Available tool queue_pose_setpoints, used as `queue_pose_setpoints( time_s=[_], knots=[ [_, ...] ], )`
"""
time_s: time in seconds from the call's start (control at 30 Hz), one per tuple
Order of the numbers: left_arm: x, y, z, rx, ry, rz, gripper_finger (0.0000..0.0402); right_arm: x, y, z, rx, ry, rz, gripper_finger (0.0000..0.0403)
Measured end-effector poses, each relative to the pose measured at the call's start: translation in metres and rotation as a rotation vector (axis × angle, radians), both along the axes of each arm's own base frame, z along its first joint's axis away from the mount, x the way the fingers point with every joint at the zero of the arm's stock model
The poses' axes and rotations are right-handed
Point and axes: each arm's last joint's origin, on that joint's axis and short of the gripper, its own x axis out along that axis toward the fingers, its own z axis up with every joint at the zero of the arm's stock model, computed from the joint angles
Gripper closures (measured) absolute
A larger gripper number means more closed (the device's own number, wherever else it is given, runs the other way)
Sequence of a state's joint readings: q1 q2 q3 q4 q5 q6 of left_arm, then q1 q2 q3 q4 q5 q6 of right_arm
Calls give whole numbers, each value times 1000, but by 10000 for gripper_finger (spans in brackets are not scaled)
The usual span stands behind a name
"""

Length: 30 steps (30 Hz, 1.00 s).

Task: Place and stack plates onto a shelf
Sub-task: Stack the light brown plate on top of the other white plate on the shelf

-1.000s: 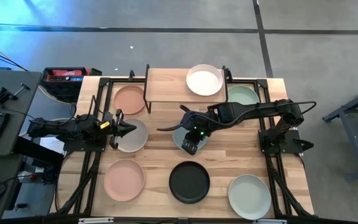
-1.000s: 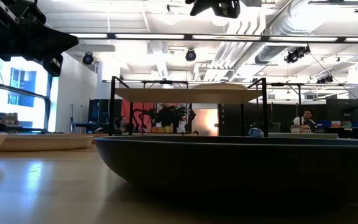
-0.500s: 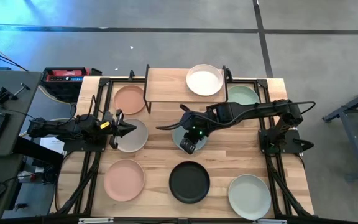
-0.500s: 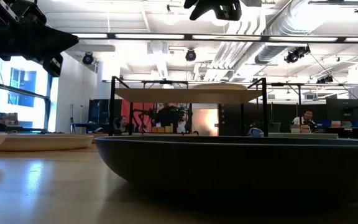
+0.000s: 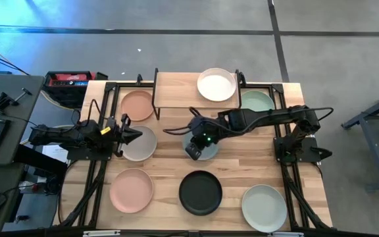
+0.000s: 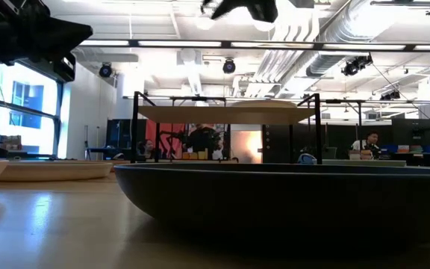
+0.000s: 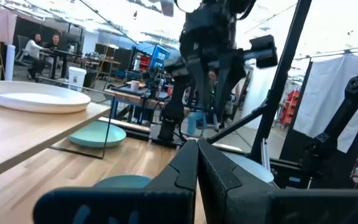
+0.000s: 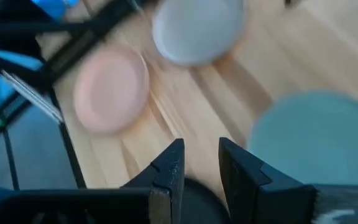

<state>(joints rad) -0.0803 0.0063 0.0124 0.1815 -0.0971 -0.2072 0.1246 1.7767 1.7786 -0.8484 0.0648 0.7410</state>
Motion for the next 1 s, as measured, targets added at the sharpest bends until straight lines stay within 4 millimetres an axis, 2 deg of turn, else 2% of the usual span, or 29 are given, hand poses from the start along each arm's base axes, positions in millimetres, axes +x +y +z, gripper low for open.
queue_pose_setpoints(
  time_s=[0.47,0.6,0.73,1.0],
  knots=[
    [1,0,-5,-47,55,2,401,21,1,26,-140,-352,98,324],
    [0,0,-4,-50,59,2,401,21,1,28,-136,-364,96,324],
    [-3,1,7,-52,54,22,401,21,2,28,-135,-364,96,324],
    [-5,2,16,-43,169,40,401,22,2,29,-151,-381,110,324]
  ],
)
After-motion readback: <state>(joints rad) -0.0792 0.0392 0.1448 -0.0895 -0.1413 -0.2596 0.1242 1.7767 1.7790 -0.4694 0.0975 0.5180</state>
